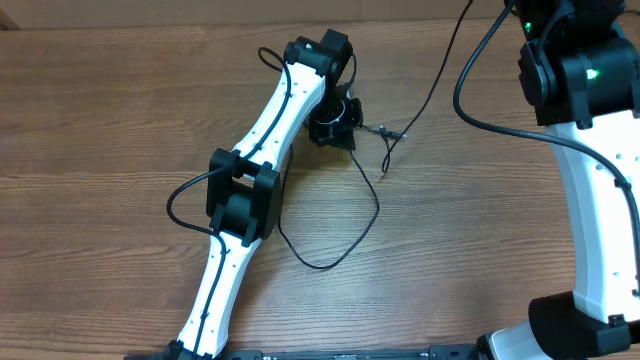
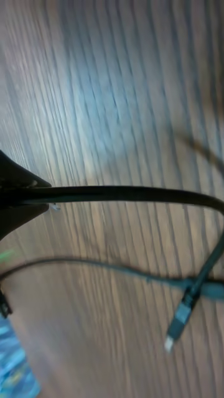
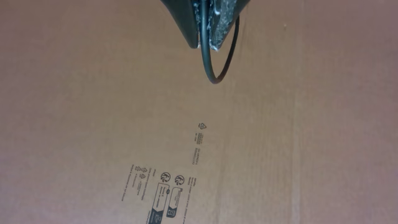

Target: Untangle cables

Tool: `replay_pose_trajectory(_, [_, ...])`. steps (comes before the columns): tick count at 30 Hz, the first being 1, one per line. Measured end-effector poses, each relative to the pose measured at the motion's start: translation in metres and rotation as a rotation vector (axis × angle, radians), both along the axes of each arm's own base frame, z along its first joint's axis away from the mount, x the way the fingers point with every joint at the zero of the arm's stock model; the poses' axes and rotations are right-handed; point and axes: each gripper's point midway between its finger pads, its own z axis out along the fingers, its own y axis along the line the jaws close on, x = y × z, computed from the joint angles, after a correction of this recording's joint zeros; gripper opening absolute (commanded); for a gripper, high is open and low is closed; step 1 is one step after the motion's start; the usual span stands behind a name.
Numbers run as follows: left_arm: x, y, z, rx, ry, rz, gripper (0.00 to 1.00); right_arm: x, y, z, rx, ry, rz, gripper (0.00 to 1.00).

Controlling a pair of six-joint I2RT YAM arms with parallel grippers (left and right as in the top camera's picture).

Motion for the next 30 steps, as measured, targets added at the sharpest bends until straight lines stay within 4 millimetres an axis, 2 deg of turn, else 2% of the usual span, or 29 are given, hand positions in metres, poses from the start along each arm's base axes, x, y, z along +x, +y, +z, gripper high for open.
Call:
replay_pose_trajectory(5, [-0.005,0.030,-0.005,0.108,0.038,0.022,0.04,0.001,-0.006,-0.007,-0.006,0.028,-0.014,0.04])
replay_pose_trajectory(13, [0.025,0.126,-0.007,0.186,0.066,0.186,0.04,0.004,-0.024,-0.018,-0.013,0.071,-0.054,0.04])
replay_pose_trajectory(17, [0.031,0.165,-0.007,0.201,0.082,0.250,0.04,0.005,-0.026,-0.019,-0.014,0.077,-0.058,0.04])
replay_pose_trajectory(20, [0.033,0.175,-0.006,0.200,0.083,0.263,0.04,0.004,-0.025,-0.021,-0.015,0.083,-0.058,0.04])
replay_pose_trajectory(22, [0.033,0.175,-0.006,0.199,0.083,0.260,0.04,0.004,-0.026,-0.021,-0.016,0.084,-0.058,0.12])
replay_pose_trajectory(24, [0.032,0.172,-0.006,0.199,0.081,0.251,0.07,0.004,-0.025,-0.021,-0.020,0.082,-0.057,0.15])
replay_pose_trajectory(26, [0.032,0.168,-0.006,0.198,0.078,0.238,0.37,0.005,-0.026,-0.021,-0.016,0.083,-0.058,0.15])
replay_pose_trajectory(27, [0.031,0.167,-0.006,0.197,0.075,0.229,0.79,0.005,-0.026,-0.021,-0.017,0.083,-0.058,0.15])
replay_pose_trajectory(28, [0.031,0.165,-0.006,0.196,0.072,0.217,1.00,0.005,-0.026,-0.021,-0.015,0.084,-0.059,0.15])
replay_pose_trajectory(30, [0.030,0.162,-0.006,0.195,0.071,0.209,1.00,0.005,-0.026,-0.021,-0.016,0.085,-0.059,0.15])
